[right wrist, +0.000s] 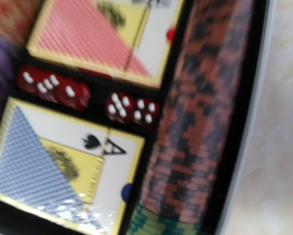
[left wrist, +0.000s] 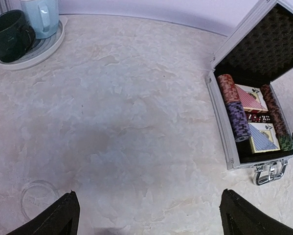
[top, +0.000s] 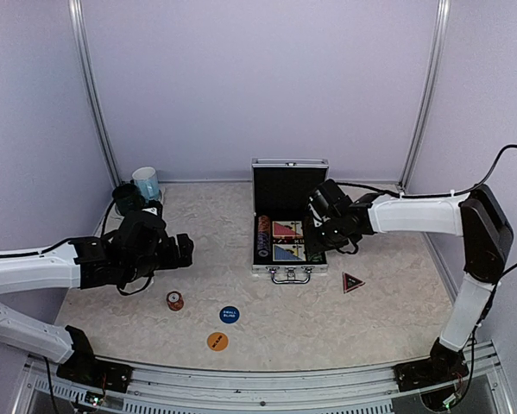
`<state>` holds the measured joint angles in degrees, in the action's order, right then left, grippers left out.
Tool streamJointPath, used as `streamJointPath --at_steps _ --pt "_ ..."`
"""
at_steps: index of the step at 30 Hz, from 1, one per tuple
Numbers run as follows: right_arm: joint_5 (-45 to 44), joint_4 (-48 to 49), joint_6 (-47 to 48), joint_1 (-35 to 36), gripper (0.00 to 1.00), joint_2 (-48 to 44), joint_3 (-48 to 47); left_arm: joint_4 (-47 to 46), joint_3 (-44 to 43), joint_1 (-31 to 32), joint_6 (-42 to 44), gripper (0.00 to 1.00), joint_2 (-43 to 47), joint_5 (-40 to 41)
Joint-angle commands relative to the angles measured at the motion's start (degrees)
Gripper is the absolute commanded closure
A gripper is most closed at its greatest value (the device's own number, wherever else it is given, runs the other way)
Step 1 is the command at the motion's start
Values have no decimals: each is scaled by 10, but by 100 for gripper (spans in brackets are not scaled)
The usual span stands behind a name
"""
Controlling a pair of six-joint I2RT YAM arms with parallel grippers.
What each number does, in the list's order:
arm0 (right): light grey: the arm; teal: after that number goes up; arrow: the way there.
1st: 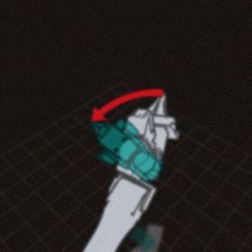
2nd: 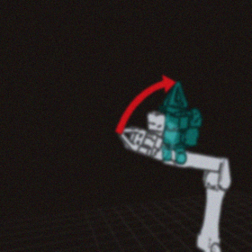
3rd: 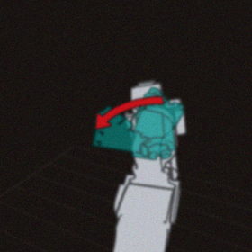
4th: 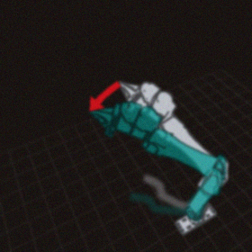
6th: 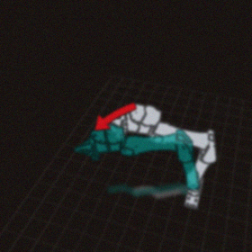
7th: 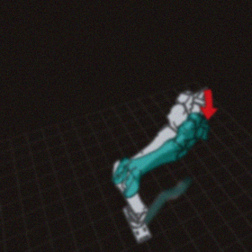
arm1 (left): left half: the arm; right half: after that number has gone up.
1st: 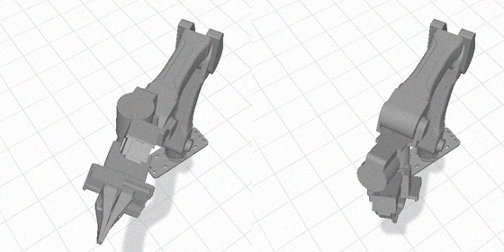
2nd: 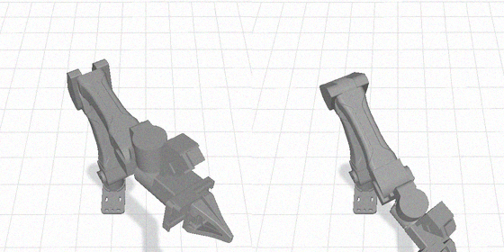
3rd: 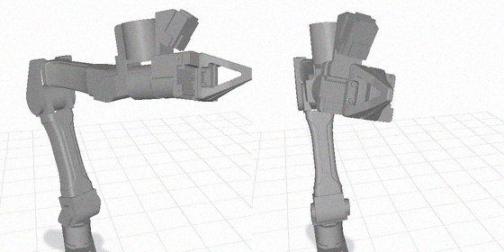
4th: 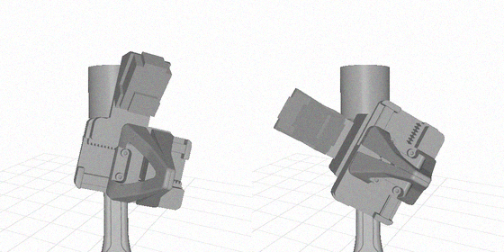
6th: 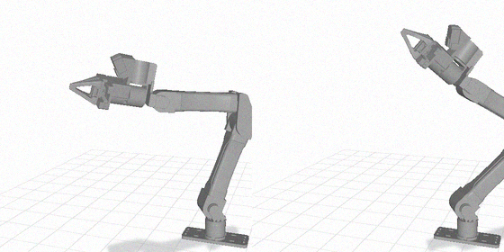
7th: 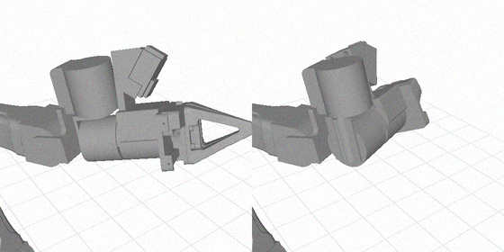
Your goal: Pack up texas hold em set
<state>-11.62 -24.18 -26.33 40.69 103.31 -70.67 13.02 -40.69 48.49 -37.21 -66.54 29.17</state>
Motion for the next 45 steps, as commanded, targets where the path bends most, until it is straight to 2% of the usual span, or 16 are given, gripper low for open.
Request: streamJointPath --at_steps 1,6,11,20,30,38,45 --pt "-13 -5 18 -5 49 -63 -21 37 2 -5 -28 1 6 4" --pt "-12 -10 17 -5 32 -104 -3 115 -34 -2 -18 1 -15 4" --pt "-10 -13 13 -5 24 -143 18 169 -56 -2 -14 1 -39 -44" --pt "-4 -11 11 -5 21 -166 27 202 -63 -5 0 1 -113 -145" --pt "-6 -7 14 -4 21 -179 41 203 -58 -40 26 1 -152 -192" --pt "-4 -4 16 -4 21 -181 45 196 -47 -50 41 6 -183 -226" --pt "-2 2 16 -5 20 -181 54 198 -29 -53 39 10 -196 -223"
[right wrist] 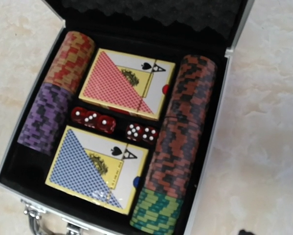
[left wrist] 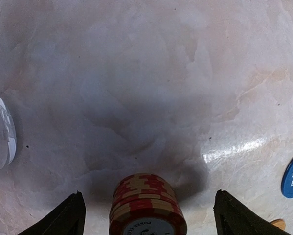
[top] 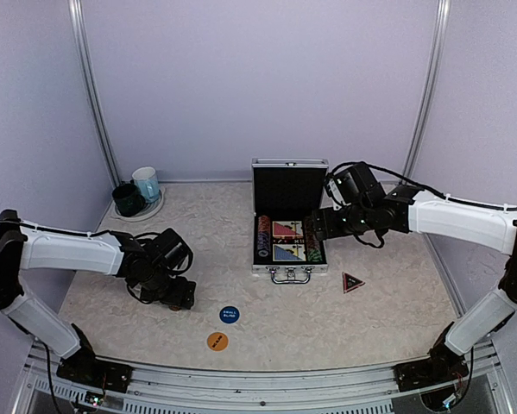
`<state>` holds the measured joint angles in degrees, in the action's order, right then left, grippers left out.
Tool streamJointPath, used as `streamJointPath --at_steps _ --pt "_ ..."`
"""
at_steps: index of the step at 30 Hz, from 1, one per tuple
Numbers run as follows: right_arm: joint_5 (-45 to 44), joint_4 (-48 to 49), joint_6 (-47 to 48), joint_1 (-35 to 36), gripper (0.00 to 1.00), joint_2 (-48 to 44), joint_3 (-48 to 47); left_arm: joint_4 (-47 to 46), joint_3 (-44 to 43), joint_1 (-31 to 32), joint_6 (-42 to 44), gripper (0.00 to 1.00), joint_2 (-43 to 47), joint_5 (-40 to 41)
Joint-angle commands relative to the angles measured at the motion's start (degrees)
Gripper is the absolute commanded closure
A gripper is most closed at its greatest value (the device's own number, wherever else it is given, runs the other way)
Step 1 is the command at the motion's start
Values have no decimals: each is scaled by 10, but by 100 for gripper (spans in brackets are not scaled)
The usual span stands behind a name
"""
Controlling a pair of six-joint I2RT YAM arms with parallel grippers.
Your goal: Pack up texas hold em set
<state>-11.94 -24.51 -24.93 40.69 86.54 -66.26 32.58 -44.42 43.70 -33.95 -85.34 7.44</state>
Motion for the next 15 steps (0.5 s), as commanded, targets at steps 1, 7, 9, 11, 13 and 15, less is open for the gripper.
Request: streamJointPath --at_steps 1,7,9,11,13,15 --pt "2 7 2 -4 20 -12 10 4 8 -6 5 11 -10 -5" --pt "3 9 2 -5 20 -9 10 5 8 -13 7 14 -21 -9" --pt "3 9 2 -5 20 -7 10 4 8 -13 9 16 -26 -11" --pt "3 9 3 -5 20 -7 10 3 8 -13 11 18 -33 -14" --pt "3 8 3 -5 20 -8 10 2 8 -13 12 20 -39 -16" --pt "2 9 4 -4 20 -8 10 3 7 -13 13 21 -42 -15"
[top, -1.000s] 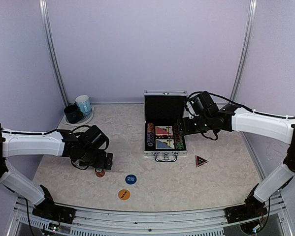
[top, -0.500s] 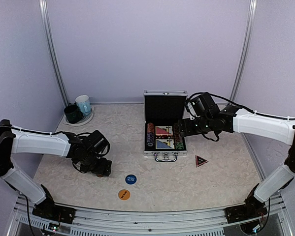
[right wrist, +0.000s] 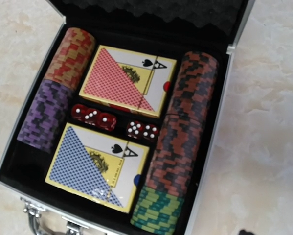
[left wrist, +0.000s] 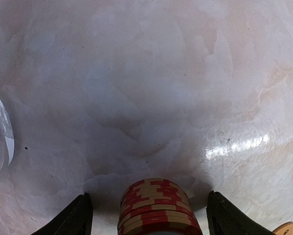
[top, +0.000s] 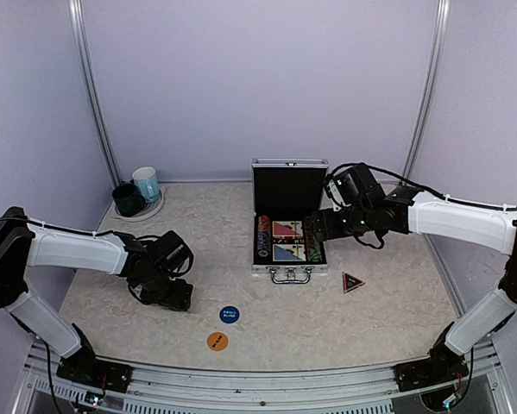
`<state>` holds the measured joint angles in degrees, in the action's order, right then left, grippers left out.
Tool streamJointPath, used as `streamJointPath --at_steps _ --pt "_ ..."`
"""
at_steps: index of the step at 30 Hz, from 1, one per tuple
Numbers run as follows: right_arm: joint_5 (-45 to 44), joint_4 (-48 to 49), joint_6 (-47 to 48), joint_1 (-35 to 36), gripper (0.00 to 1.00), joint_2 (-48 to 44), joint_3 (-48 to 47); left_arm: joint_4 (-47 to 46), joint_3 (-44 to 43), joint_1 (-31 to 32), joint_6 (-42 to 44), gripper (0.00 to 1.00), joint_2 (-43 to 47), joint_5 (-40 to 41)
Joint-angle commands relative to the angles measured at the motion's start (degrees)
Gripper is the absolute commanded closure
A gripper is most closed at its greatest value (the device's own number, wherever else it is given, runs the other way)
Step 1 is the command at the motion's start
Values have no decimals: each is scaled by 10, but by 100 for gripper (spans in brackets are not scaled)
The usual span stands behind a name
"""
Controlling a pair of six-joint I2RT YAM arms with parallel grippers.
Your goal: Pack up texas hold em set
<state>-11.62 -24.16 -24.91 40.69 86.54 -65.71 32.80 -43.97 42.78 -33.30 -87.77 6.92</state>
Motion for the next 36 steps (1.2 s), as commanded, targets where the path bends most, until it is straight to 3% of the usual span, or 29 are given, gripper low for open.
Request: streamJointPath --at_steps 1,24,30,36 --pt "-2 5 4 -5 20 -8 5 2 3 -3 6 22 -18 -9" --pt "-2 0 7 -5 20 -8 -3 21 3 -2 -2 54 -5 -52" --pt "-2 -3 8 -5 20 -7 -8 29 2 0 -3 73 2 -55" --pt "0 -3 7 -5 20 -4 -10 27 -3 0 -4 84 9 -54"
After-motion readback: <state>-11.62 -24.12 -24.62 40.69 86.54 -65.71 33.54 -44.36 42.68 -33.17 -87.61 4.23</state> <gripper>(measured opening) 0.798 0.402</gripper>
